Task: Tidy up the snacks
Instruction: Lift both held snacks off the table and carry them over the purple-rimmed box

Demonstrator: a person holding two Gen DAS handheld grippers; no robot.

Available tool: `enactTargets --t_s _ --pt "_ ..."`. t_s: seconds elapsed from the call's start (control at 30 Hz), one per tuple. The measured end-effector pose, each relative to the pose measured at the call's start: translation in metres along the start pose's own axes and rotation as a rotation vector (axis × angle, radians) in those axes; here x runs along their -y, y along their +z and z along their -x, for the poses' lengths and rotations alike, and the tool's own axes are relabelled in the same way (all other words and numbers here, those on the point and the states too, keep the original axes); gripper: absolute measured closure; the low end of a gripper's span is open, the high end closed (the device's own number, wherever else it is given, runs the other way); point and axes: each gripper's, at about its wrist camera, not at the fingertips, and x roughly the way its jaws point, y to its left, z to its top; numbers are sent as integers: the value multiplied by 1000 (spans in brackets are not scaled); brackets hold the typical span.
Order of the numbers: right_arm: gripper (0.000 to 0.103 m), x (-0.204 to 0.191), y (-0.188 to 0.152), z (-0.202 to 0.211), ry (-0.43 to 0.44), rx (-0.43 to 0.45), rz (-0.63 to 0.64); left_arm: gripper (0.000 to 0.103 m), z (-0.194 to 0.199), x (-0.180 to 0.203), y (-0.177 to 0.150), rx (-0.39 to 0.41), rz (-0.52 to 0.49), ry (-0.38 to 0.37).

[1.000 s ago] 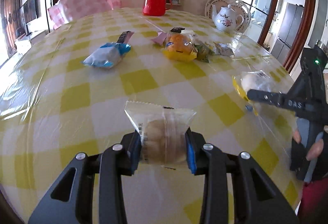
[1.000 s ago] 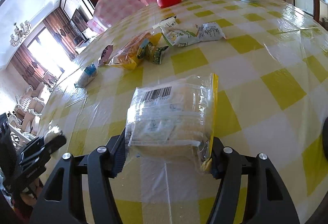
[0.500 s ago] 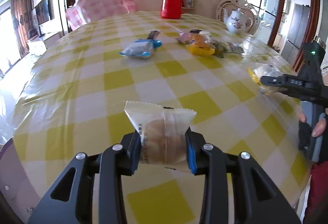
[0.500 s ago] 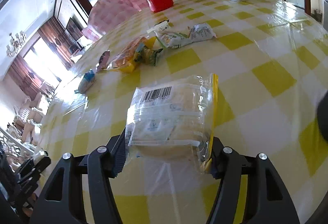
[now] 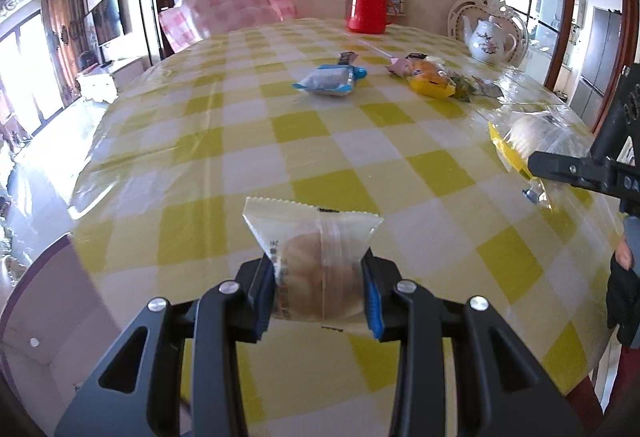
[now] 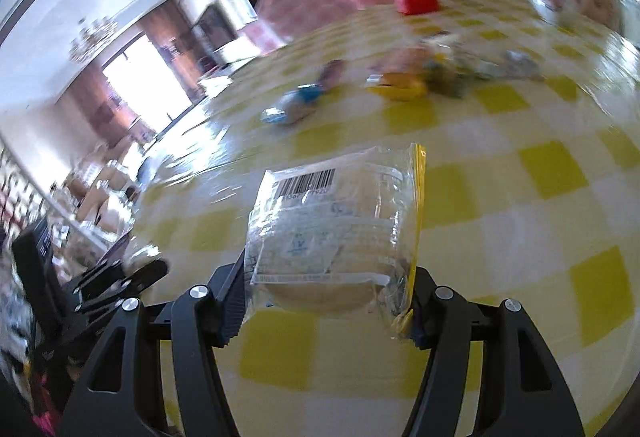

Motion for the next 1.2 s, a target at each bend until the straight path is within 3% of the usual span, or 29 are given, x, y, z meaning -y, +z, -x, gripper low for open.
enactTargets --t_s 0.5,0.8,1.2 --pt "42 -112 -29 -25 113 -79 215 66 32 -56 -33 -11 51 75" --pt "42 -170 -50 -40 187 -124 341 66 51 -103 -41 -3 98 189" --pt "42 -256 -86 -53 284 -213 551 66 68 -163 -51 -63 111 352"
